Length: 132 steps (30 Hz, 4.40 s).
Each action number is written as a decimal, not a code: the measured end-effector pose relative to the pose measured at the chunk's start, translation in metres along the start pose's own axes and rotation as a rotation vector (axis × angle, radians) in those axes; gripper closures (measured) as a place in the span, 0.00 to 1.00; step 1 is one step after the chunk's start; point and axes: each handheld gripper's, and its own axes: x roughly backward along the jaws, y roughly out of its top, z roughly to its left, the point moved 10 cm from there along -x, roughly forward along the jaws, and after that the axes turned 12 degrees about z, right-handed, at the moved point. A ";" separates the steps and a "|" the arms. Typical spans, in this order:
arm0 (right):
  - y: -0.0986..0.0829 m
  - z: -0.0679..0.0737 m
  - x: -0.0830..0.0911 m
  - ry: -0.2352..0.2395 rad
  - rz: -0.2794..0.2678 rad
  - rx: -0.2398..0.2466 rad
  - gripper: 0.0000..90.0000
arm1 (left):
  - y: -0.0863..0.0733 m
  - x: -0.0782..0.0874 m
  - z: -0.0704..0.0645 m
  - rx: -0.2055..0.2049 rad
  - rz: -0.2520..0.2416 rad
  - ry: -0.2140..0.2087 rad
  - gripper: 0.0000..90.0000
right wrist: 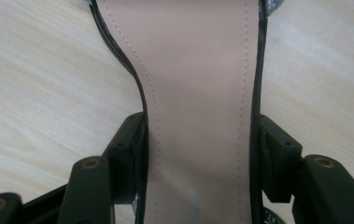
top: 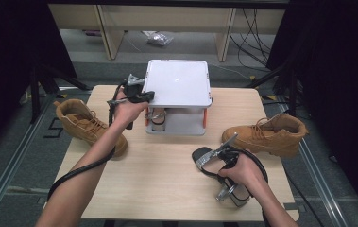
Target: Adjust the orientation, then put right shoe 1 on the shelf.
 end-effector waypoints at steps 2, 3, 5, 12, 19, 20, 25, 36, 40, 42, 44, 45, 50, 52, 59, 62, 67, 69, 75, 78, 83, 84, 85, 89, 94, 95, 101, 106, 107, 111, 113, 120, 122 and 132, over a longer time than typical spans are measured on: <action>0.001 -0.002 -0.003 -0.023 0.000 -0.017 0.49 | 0.000 0.000 0.000 0.001 0.001 0.000 0.99; 0.000 -0.002 -0.004 -0.027 0.008 -0.009 0.49 | 0.000 0.000 0.000 0.000 0.003 0.001 0.99; -0.002 -0.002 -0.006 -0.016 0.020 0.000 0.49 | 0.001 0.000 -0.001 0.007 -0.007 -0.002 0.99; -0.002 -0.004 -0.010 -0.032 0.024 0.033 0.47 | 0.000 0.000 0.000 0.000 0.002 0.003 0.99; -0.001 -0.005 0.001 -0.033 0.018 0.068 0.42 | 0.000 0.000 0.000 -0.001 0.004 0.003 0.99; 0.000 -0.006 0.001 -0.030 0.024 0.092 0.42 | 0.000 0.000 0.000 0.002 0.004 0.002 0.99; 0.003 -0.007 -0.004 -0.045 0.054 0.132 0.44 | 0.000 0.000 0.000 0.000 0.003 0.000 0.99; 0.002 -0.005 -0.005 -0.056 0.065 0.103 0.47 | 0.000 0.000 0.000 -0.003 0.004 -0.001 0.99; 0.002 -0.003 -0.004 -0.057 0.043 0.083 0.48 | 0.002 -0.001 -0.001 0.001 -0.006 -0.005 0.99; 0.003 -0.003 -0.003 -0.061 0.027 0.099 0.48 | 0.002 -0.001 -0.001 0.004 -0.007 -0.006 0.99; 0.003 -0.002 -0.002 -0.054 0.010 0.072 0.49 | 0.001 -0.001 -0.001 0.005 -0.003 -0.003 0.99; 0.003 -0.003 -0.001 -0.055 0.005 0.093 0.49 | 0.002 -0.001 -0.001 0.005 -0.008 -0.005 0.99; 0.005 -0.003 0.003 -0.054 -0.013 0.066 0.49 | 0.002 -0.001 -0.001 0.002 -0.006 -0.005 0.99; 0.008 -0.003 0.005 -0.051 -0.047 0.086 0.49 | 0.002 -0.001 -0.001 0.004 -0.007 -0.005 0.99; 0.014 0.000 0.019 -0.030 -0.092 0.044 0.49 | 0.002 -0.002 -0.001 0.005 -0.009 -0.005 0.99; 0.019 0.002 0.021 -0.019 -0.107 0.026 0.49 | 0.002 -0.001 -0.001 0.000 -0.004 -0.001 0.99; 0.027 0.006 0.023 0.004 -0.136 0.044 0.49 | 0.001 -0.001 -0.001 -0.010 0.013 0.014 0.99; 0.029 0.007 0.025 0.005 -0.140 0.047 0.49 | 0.002 -0.001 -0.001 -0.008 0.010 0.012 0.99; 0.037 0.010 0.032 0.016 -0.150 0.014 0.49 | 0.001 -0.001 -0.001 -0.009 0.016 0.013 0.99; 0.041 0.014 0.036 0.024 -0.152 -0.008 0.49 | 0.001 -0.001 -0.001 -0.011 0.017 0.012 0.99; 0.051 0.018 0.042 0.026 -0.165 -0.023 0.49 | 0.002 -0.001 -0.001 -0.004 0.015 0.008 0.99; 0.054 0.018 0.043 0.023 -0.173 -0.030 0.49 | 0.001 -0.001 -0.001 -0.010 0.019 0.009 0.99; 0.057 0.018 0.043 0.023 -0.176 -0.030 0.49 | 0.002 -0.001 -0.001 -0.007 0.011 0.008 0.99; 0.069 0.021 0.046 0.030 -0.199 -0.075 0.49 | 0.001 -0.001 0.000 -0.003 0.013 0.008 0.99; 0.083 0.024 0.048 0.034 -0.219 -0.114 0.49 | 0.002 -0.002 -0.001 0.001 0.008 0.004 0.99; 0.087 0.026 0.048 0.040 -0.227 -0.128 0.49 | 0.002 -0.001 0.000 -0.005 0.013 0.006 0.99; 0.096 0.031 0.046 0.043 -0.214 -0.150 0.49 | 0.001 -0.001 -0.001 -0.008 0.015 0.013 0.99; 0.108 0.033 0.047 0.040 -0.240 -0.185 0.49 | 0.002 -0.002 -0.002 0.013 -0.010 0.003 0.99; 0.111 0.035 0.047 0.037 -0.249 -0.200 0.49 | 0.002 -0.001 -0.002 0.013 -0.009 0.001 0.99; 0.123 0.037 0.047 0.041 -0.261 -0.215 0.49 | 0.001 -0.001 -0.001 -0.004 0.009 0.005 0.99; 0.127 0.037 0.045 0.034 -0.268 -0.226 0.49 | 0.001 -0.001 -0.001 -0.002 0.012 0.007 0.99; 0.138 0.039 0.042 0.029 -0.278 -0.256 0.49 | 0.001 -0.001 -0.001 0.003 0.012 0.007 0.99; 0.140 0.042 0.041 0.040 -0.281 -0.279 0.49 | 0.001 -0.001 -0.001 0.001 0.013 0.008 0.99; 0.149 0.046 0.036 0.023 -0.290 -0.312 0.49 | 0.001 -0.001 -0.001 0.010 0.005 0.001 0.99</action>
